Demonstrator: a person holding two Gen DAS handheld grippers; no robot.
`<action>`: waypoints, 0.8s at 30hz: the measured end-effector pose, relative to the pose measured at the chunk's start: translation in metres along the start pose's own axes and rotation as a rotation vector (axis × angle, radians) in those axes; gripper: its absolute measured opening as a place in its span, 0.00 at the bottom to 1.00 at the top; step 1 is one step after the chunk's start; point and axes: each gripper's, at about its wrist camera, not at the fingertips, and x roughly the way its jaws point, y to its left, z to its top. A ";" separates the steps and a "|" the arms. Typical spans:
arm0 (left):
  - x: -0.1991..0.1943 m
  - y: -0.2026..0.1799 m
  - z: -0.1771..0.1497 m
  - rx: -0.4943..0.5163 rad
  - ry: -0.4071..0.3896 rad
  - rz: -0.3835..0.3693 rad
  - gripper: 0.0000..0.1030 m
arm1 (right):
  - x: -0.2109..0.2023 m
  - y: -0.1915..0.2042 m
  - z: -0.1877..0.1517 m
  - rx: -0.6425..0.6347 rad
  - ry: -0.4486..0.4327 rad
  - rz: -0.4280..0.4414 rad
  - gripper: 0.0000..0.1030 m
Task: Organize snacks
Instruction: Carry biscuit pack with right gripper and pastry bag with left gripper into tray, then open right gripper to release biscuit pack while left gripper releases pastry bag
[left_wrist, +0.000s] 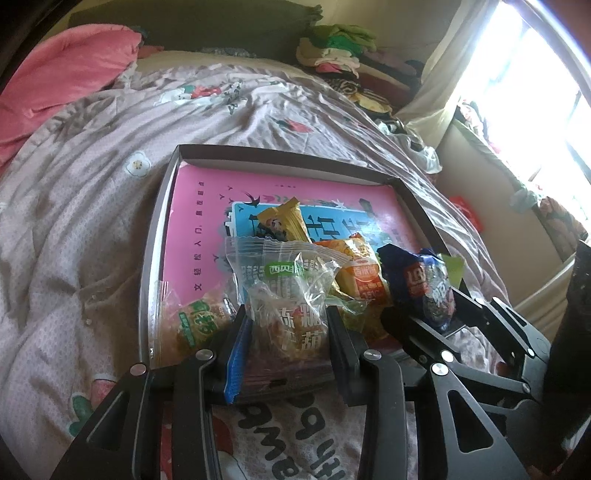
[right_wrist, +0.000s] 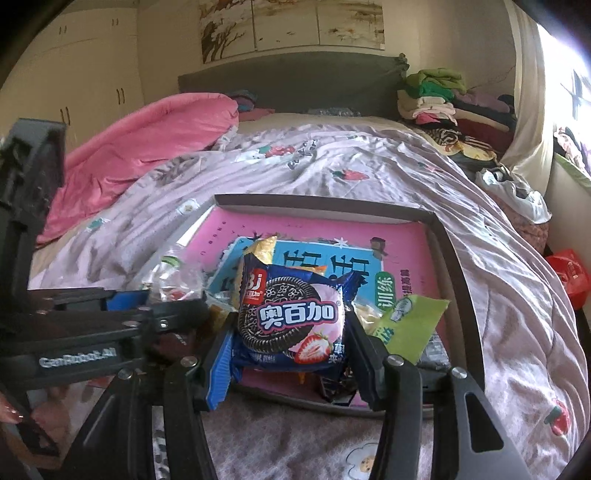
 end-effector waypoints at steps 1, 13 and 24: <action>0.001 0.000 0.000 0.000 0.000 0.001 0.39 | 0.001 0.000 0.000 -0.007 -0.001 -0.007 0.53; 0.001 0.000 0.000 0.000 0.001 -0.002 0.39 | 0.007 0.006 -0.001 -0.073 0.017 -0.020 0.56; 0.001 -0.001 0.000 -0.003 0.002 -0.005 0.40 | -0.001 0.014 -0.006 -0.133 0.010 -0.064 0.66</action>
